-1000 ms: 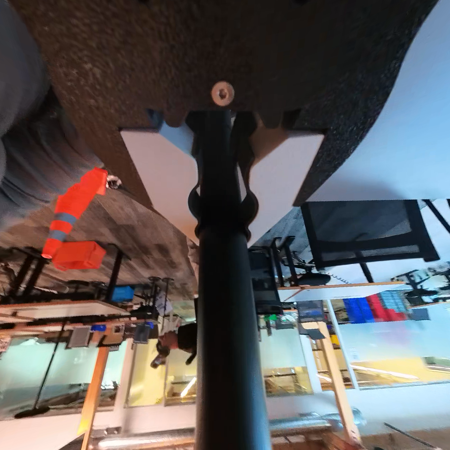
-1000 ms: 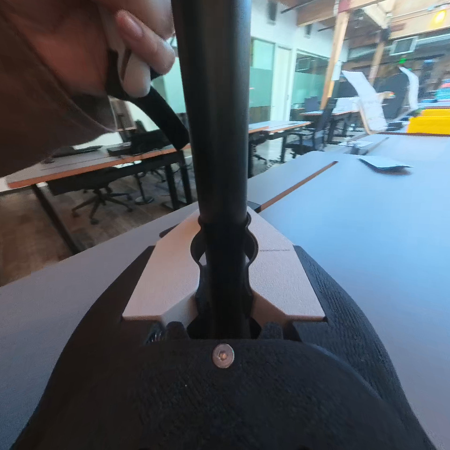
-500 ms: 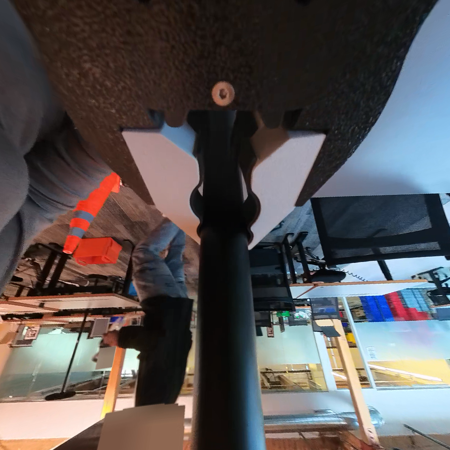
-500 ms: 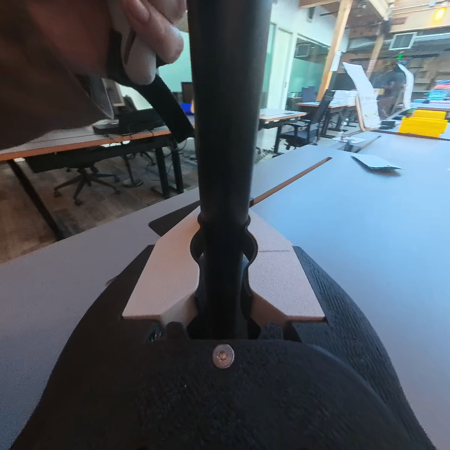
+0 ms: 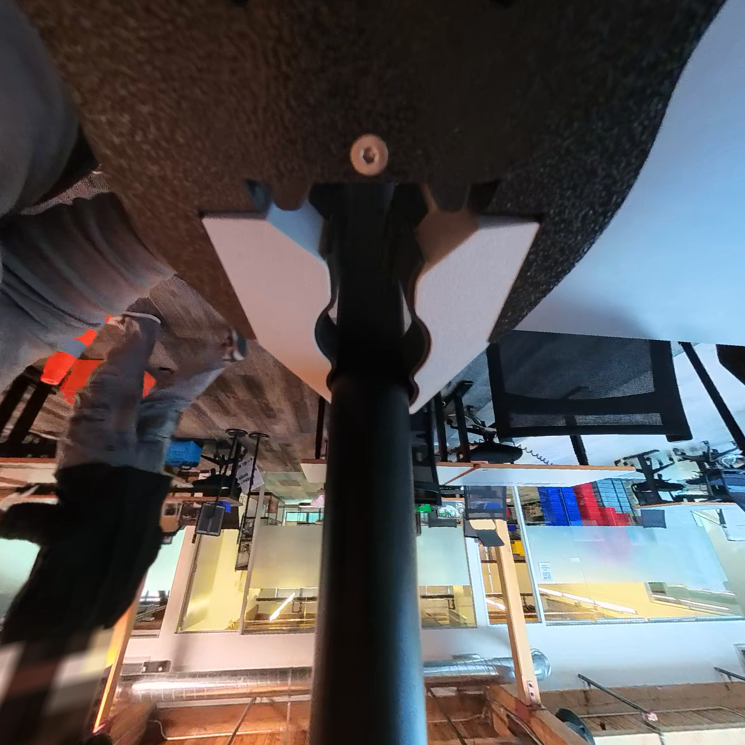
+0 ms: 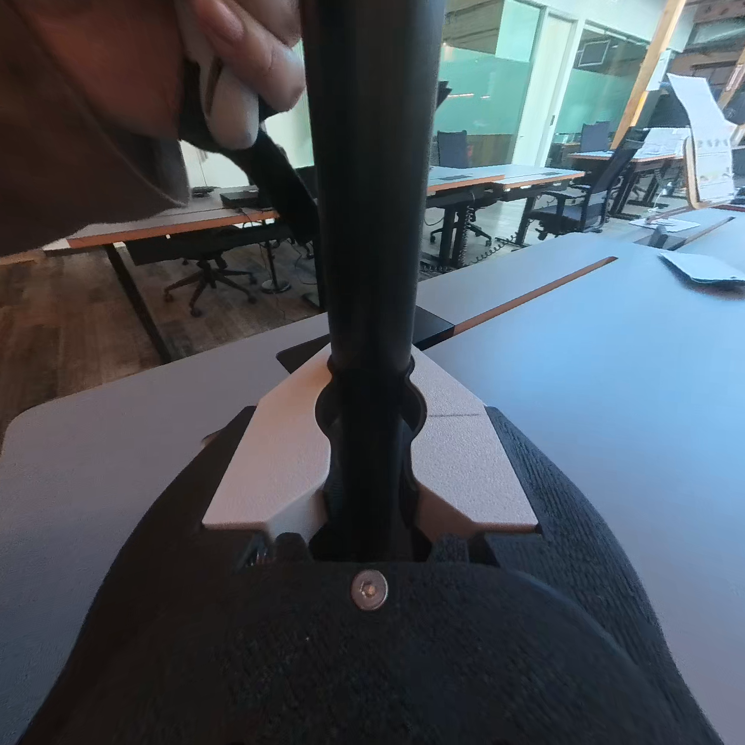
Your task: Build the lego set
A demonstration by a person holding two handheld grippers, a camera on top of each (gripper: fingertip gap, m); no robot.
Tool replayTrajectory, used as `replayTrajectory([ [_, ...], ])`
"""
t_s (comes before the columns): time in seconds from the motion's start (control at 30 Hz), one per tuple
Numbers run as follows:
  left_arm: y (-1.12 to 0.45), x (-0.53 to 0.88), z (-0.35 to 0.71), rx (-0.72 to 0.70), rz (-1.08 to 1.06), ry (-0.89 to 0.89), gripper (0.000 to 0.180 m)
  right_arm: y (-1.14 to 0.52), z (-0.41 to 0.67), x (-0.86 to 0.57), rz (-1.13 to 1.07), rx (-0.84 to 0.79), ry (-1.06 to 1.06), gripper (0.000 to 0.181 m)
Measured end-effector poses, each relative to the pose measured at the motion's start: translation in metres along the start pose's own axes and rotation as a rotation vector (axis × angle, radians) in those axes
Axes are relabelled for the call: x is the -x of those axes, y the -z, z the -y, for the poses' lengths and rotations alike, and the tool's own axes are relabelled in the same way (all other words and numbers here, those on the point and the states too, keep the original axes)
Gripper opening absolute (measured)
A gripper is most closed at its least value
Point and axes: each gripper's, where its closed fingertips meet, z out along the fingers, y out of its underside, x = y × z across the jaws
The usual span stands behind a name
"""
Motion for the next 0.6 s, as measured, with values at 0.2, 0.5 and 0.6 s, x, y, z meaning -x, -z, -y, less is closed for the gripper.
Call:
replayTrajectory([
  [0.2,0.025,0.004,-0.010,0.033,0.140,0.040,0.081,0.031,0.020,-0.011,-0.175,-0.130,0.046,0.084],
  [0.5,0.241,-0.054,-0.048,-0.104,0.867,0.113,0.091,0.074,0.023,0.136,0.413,-0.080,-0.047,0.074],
  [0.6,0.304,-0.105,-0.071,-0.185,1.097,0.185,0.093,0.055,0.002,0.192,0.682,0.016,-0.081,0.075],
])
